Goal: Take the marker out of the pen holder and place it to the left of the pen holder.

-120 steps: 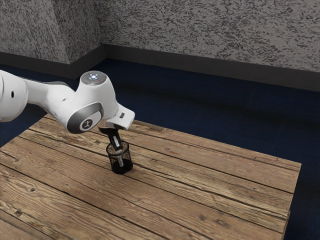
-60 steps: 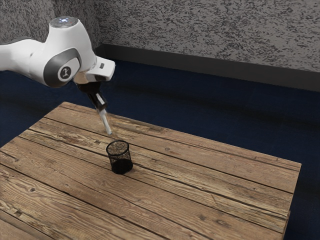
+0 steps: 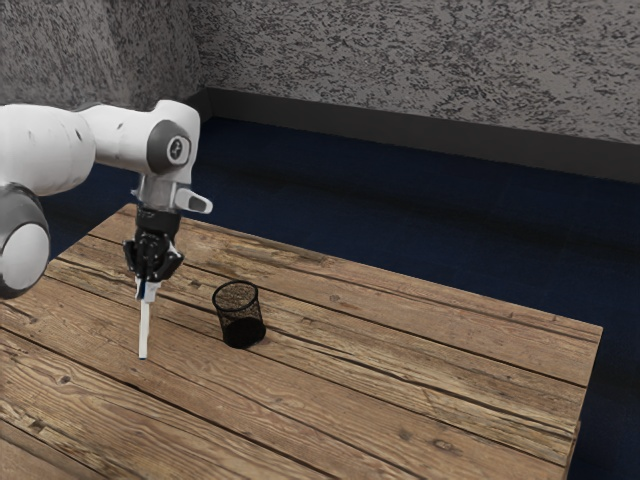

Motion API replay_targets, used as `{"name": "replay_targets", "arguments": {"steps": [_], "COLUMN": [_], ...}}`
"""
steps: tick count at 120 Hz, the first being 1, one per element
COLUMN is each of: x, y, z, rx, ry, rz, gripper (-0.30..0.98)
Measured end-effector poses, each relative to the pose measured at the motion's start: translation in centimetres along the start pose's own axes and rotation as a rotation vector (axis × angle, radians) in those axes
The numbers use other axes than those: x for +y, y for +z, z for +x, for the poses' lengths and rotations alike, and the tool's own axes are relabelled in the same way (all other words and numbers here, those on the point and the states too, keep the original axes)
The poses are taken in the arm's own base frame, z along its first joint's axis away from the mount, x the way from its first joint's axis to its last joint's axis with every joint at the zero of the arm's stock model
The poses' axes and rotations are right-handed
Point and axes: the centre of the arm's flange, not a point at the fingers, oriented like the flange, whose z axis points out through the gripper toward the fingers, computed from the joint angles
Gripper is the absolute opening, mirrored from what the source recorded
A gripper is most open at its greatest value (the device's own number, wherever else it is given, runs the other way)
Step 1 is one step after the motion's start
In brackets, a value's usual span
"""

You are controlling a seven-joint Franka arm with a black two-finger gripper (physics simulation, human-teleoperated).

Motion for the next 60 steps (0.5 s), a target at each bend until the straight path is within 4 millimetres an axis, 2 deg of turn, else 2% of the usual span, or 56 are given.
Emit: {"name": "replay_targets", "arguments": {"steps": [15,31,60], "x": [-0.5,-0.5,-1.3], "y": [2.9,3.5,4.9], "z": [1.3,3.0,4.7], "rx": [-0.102,-0.135,-0.172], "ry": [-0.023,-0.035,-0.057], "rz": [-0.027,-0.020,-0.020], "gripper": [-0.10,-0.10,-0.09]}}
